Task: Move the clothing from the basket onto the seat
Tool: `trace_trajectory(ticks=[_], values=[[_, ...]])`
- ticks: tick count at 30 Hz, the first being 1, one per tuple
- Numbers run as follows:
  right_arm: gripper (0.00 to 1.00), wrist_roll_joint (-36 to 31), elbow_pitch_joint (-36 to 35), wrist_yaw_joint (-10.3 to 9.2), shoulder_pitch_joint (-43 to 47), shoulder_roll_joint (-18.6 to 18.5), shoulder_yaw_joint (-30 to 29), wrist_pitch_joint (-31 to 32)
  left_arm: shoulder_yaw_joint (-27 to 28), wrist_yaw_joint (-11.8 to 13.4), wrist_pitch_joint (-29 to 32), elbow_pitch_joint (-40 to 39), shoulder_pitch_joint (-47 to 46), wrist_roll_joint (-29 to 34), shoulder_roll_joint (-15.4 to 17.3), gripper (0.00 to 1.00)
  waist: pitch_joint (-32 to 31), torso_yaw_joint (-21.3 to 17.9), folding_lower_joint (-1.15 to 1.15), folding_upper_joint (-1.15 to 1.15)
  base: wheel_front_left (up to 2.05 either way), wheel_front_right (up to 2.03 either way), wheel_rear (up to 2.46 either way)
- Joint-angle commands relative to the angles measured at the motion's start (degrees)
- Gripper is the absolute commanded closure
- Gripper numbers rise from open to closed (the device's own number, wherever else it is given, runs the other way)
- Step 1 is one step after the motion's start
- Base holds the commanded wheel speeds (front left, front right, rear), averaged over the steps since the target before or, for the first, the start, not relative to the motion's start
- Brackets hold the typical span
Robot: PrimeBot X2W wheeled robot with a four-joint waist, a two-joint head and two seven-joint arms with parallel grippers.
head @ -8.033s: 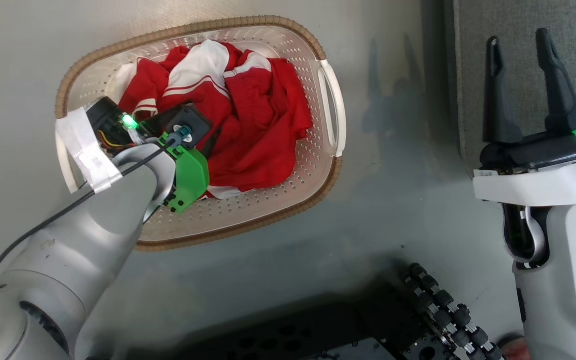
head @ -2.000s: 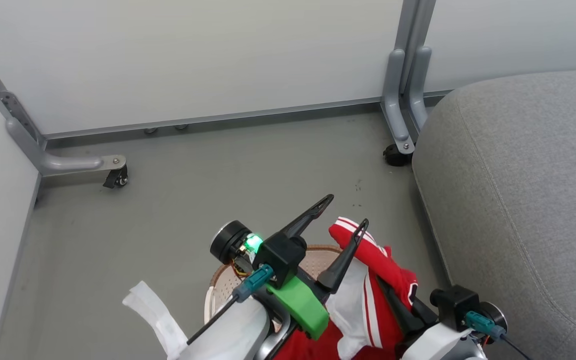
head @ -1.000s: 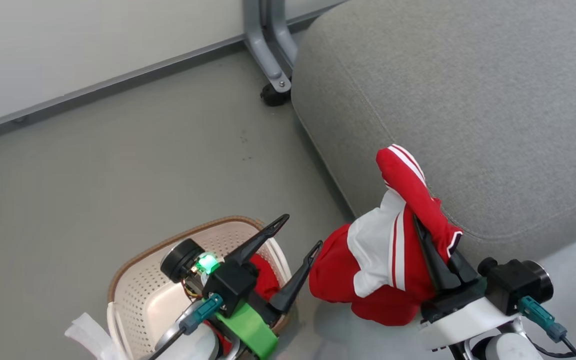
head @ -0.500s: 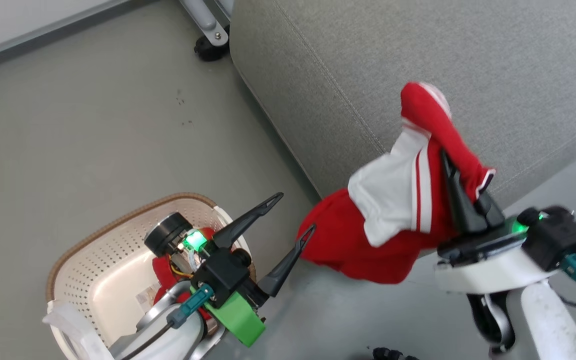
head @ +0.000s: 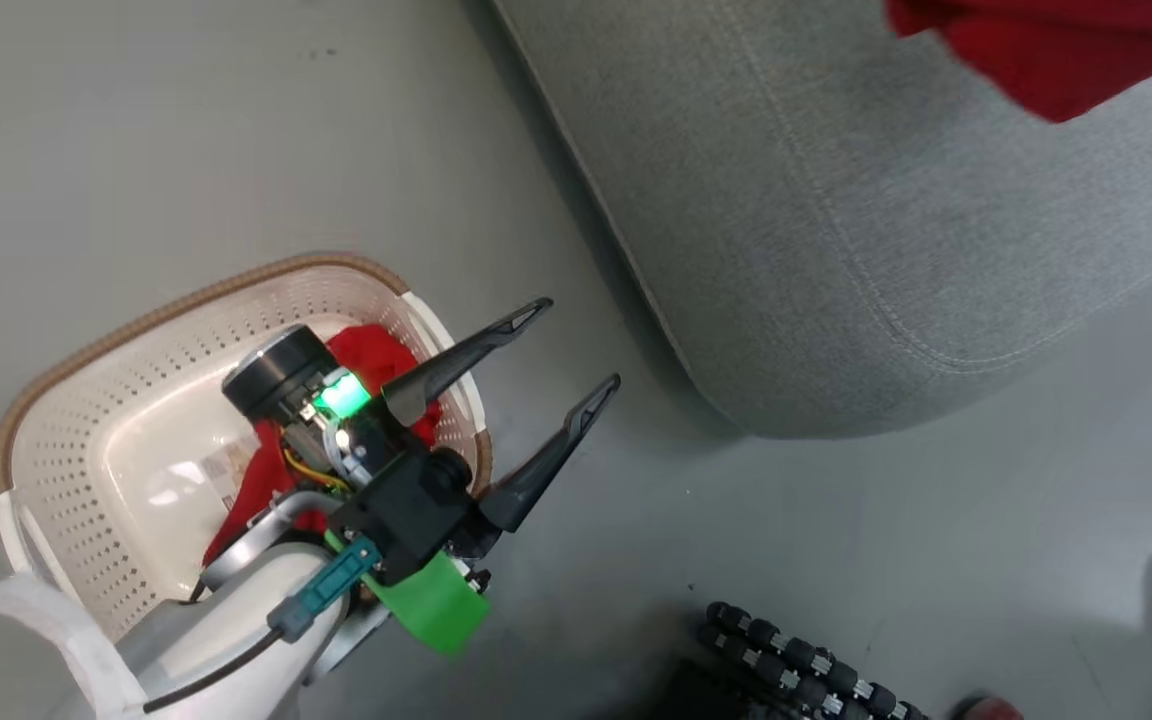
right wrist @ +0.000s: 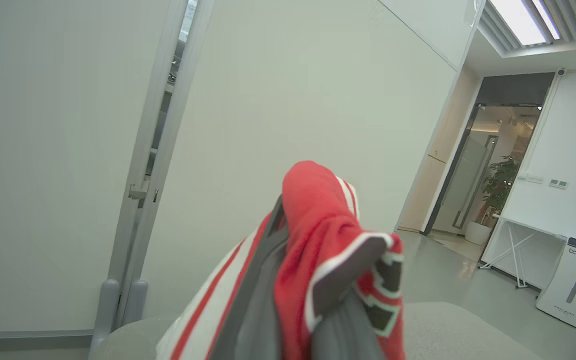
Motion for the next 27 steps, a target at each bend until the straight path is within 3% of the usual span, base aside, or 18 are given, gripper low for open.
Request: trace_trajectory(ticks=[1, 5, 11, 12, 13, 17, 20, 27], values=[[1.0, -0.27, 1.63, -0.08, -1.73, -1.16, -0.45, -0.11, 0.65, 0.08, 0.16, -0.91, -1.58, 0.01, 0.83, 0.0, 9.06, 4.65, -0.01, 0.0, 0.0, 0.0, 0.0], [1.0, -1.46, 8.25, -0.08, -6.36, -5.27, -2.25, -0.11, 2.14, 0.57, 0.89, -3.45, -3.13, 0.48, 2.48, 0.0, 13.17, 6.95, -0.01, 0.0, 0.0, 0.0, 0.0], [0.96, -3.0, 18.06, -0.08, -9.88, -4.79, -3.5, -0.11, 2.77, 0.95, 0.96, -4.75, -3.87, 0.75, 3.67, 0.0, 16.12, 9.0, -0.01, 0.0, 0.0, 0.0, 0.0], [0.53, -3.19, 19.19, -0.08, -10.3, -4.37, -4.07, -0.11, 2.7, 0.98, 0.89, -4.82, -3.87, 0.76, 3.7, 0.0, 16.33, 9.24, -0.01, 0.0, 0.0, 0.0, 0.0], [0.0, -3.7, 20.09, -0.11, -10.96, -3.55, -5.48, -0.11, 2.68, 1.05, 0.79, -4.74, -3.85, 0.8, 3.87, 0.0, 16.48, 9.38, -0.01, 0.0, 0.0, 0.0, 0.0], [0.0, -5.1, 23.09, -0.1, -9.1, 0.08, -6.88, -0.1, 2.42, 0.87, -0.23, -4.18, -3.47, -1.02, 2.71, 0.0, 15.9, 10.22, -0.01, 0.0, 0.0, 0.0, 0.0], [0.0, -5.74, 23.74, -0.11, -6.1, 0.51, -8.34, -0.11, 2.29, 0.87, -1.11, -3.77, -3.34, -2.02, 1.42, 0.0, 14.83, 11.11, -0.01, 0.0, 0.0, 0.0, 0.0], [0.0, -5.28, 16.11, -0.1, 5.94, 4.63, -9.61, -0.11, 2.44, 1.29, -2.5, -1.23, -2.56, -2.71, -1.34, 0.0, 11.87, 12.9, -0.01, 0.0, 0.0, 0.0, 0.0]])
